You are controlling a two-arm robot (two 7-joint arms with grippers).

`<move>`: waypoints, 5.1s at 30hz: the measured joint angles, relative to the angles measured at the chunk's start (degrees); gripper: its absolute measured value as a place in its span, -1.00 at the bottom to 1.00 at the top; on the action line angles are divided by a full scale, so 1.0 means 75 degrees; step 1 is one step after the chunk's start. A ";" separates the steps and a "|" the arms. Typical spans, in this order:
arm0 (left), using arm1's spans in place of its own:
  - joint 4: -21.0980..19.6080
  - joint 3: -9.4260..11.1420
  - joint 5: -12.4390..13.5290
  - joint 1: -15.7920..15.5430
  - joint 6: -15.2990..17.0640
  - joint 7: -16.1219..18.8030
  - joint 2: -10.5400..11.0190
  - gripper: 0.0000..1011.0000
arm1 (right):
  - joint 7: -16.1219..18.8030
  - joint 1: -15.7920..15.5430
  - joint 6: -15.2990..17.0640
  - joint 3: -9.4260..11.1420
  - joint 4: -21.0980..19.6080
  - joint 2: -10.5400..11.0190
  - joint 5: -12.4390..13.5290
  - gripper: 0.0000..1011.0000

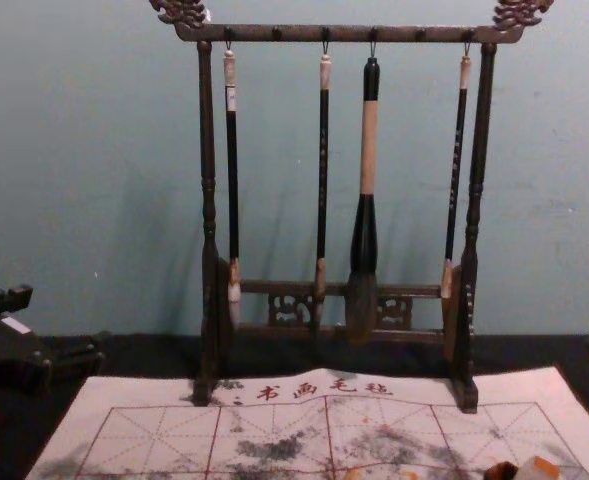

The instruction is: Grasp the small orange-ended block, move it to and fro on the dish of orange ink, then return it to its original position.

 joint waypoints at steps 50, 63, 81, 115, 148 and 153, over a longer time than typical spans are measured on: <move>0.0000 0.0000 0.0000 0.0000 0.0000 0.0000 0.0000 0.98 | 0.3611 -0.2221 -0.0906 0.1248 -0.2260 0.1833 0.1944 0.98; 0.0000 0.0000 0.0000 0.0000 0.0000 0.0001 0.0000 0.98 | 0.4166 -0.1699 -0.0326 0.0912 -0.1780 0.1430 0.1723 0.98; 0.0000 0.0000 0.0000 0.0000 0.0000 0.0000 0.0000 0.98 | 0.4603 -0.1201 0.0281 0.0617 -0.1301 0.0949 0.1121 0.98; 0.0000 0.0000 0.0000 0.0000 0.0000 0.0000 -0.0001 0.98 | 0.4962 -0.0401 0.0584 0.0364 -0.0373 0.0403 0.0588 0.98; 0.0000 0.0000 0.0000 0.0000 0.0000 0.0000 0.0000 0.98 | 0.4901 -0.0376 0.0677 0.0378 -0.0341 0.0333 0.0582 0.98; 0.0000 0.0000 0.0000 0.0000 0.0000 0.0000 -0.0001 0.98 | 0.4903 -0.0376 0.0673 0.0378 -0.0341 0.0334 0.0583 0.83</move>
